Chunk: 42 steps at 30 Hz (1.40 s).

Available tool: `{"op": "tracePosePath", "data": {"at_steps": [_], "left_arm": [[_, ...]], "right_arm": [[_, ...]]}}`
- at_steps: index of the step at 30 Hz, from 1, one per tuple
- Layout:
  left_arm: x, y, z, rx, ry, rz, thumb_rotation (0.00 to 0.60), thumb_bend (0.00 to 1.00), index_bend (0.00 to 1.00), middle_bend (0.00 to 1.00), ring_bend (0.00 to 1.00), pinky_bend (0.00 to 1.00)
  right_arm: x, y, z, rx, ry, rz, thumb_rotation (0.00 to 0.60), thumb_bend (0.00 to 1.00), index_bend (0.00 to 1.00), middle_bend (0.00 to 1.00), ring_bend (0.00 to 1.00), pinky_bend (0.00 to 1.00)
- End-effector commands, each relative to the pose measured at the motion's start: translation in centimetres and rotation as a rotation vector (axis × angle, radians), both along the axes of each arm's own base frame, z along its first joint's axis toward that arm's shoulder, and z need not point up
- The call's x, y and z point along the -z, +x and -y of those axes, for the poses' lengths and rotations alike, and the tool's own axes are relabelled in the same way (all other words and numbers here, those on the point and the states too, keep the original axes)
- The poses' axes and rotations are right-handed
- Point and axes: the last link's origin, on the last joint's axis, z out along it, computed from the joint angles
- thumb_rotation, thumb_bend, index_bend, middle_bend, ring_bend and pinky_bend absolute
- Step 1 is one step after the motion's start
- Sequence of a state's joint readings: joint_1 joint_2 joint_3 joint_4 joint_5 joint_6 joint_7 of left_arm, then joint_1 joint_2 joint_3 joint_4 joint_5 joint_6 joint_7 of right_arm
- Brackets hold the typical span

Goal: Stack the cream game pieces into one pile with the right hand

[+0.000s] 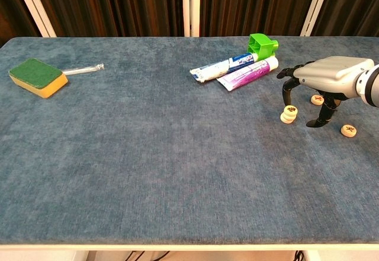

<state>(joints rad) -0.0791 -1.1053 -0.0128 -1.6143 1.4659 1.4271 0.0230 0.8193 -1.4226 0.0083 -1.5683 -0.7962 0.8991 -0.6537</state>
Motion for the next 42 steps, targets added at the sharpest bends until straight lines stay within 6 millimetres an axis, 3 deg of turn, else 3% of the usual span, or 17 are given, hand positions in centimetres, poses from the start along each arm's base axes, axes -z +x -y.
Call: {"op": "tracePosePath", "data": {"at_steps": [1, 13, 18, 24, 33, 42], "left_arm": [[0.0, 0.0, 0.0, -0.001, 0.000, 0.000, 0.600, 0.12, 0.00, 0.00, 0.00, 0.00], [0.0, -0.2, 0.1, -0.006, 0.004, 0.003, 0.600, 0.12, 0.00, 0.00, 0.00, 0.00], [0.1, -0.2, 0.1, -0.004, 0.001, 0.005, 0.600, 0.12, 0.00, 0.00, 0.00, 0.00], [0.4, -0.1, 0.2, 0.000, -0.007, 0.005, 0.600, 0.12, 0.00, 0.00, 0.00, 0.00], [0.4, 0.0, 0.5, -0.002, -0.009, 0.001, 0.600, 0.12, 0.00, 0.00, 0.00, 0.00], [0.6, 0.1, 0.4, 0.000, -0.015, 0.001, 0.600, 0.12, 0.00, 0.00, 0.00, 0.00]], "right_arm": [[0.0, 0.0, 0.0, 0.001, -0.001, -0.002, 0.600, 0.16, 0.36, 0.02, 0.00, 0.00], [-1.8, -0.2, 0.1, -0.005, -0.092, 0.052, 0.600, 0.16, 0.36, 0.02, 0.00, 0.00], [-3.0, -1.8, -1.5, -0.005, -0.112, 0.056, 0.600, 0.16, 0.36, 0.02, 0.00, 0.00], [-2.9, -4.4, -3.2, 0.029, -0.110, 0.041, 0.600, 0.16, 0.38, 0.02, 0.00, 0.00], [-2.9, -7.1, -4.3, 0.070, -0.149, 0.035, 0.600, 0.16, 0.39, 0.02, 0.00, 0.00], [-2.8, -8.2, -4.5, 0.092, -0.164, 0.033, 0.600, 0.17, 0.42, 0.03, 0.00, 0.00]]}}
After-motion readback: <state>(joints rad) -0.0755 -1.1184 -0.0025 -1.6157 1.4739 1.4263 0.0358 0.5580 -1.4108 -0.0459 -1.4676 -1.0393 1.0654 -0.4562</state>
